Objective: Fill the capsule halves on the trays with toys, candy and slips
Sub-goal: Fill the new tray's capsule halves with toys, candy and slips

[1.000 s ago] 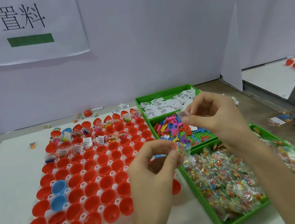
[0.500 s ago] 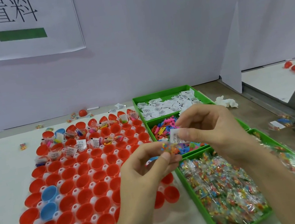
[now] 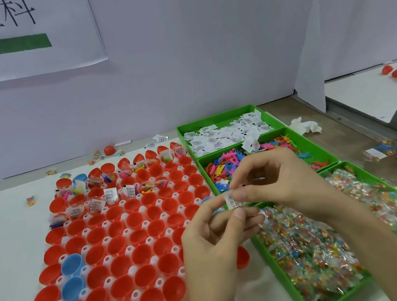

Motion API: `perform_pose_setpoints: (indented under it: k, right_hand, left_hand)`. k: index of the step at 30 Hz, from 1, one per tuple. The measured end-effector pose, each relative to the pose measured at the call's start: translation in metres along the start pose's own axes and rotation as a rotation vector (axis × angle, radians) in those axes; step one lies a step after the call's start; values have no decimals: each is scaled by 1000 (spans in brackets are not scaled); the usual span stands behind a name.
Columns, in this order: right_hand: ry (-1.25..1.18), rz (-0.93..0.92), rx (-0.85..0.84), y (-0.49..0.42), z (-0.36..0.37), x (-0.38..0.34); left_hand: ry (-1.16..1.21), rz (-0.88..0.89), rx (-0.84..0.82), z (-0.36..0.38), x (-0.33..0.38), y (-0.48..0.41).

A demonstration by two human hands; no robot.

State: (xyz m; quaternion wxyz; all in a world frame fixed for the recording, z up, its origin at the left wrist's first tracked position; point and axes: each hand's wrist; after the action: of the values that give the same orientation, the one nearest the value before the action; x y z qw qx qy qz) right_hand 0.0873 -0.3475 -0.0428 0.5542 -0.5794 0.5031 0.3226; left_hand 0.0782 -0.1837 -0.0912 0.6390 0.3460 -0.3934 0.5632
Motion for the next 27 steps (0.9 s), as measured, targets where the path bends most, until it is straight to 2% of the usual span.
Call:
perform_pose_setpoints:
  k: [7, 11, 13, 15, 17, 20, 27]
  right_hand:
    - [38, 12, -47, -1, -5, 6]
    - [-59, 59, -55, -2, -4, 9]
    - [-170, 133, -9, -5, -9, 10]
    - [-225, 200, 113, -9, -17, 12]
    - [-108, 231, 273, -11, -24, 18]
    - [289, 229, 392, -14, -24, 31]
    - [653, 181, 182, -10, -11, 45]
  left_hand:
    - [-46, 53, -8, -2, 1, -4]
    - [-13, 56, -3, -1, 3, -3]
    - [14, 55, -12, 0, 2, -2]
    - [9, 57, -29, 2, -1, -1]
    - [-8, 68, -72, 5, -4, 3]
    - [-57, 88, -109, 7, -11, 10]
    - [-147, 84, -129, 10, -12, 14]
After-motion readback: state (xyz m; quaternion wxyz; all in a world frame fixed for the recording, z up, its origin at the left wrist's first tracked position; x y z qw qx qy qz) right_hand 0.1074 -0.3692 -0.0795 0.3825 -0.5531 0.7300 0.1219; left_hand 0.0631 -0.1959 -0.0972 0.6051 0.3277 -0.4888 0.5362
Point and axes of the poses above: each hand's wrist, its own y-axis away from the middle knuckle, its own z-axis out of the palm, x = y × z, and after that the axes turned 14 degrees about x, right-handed
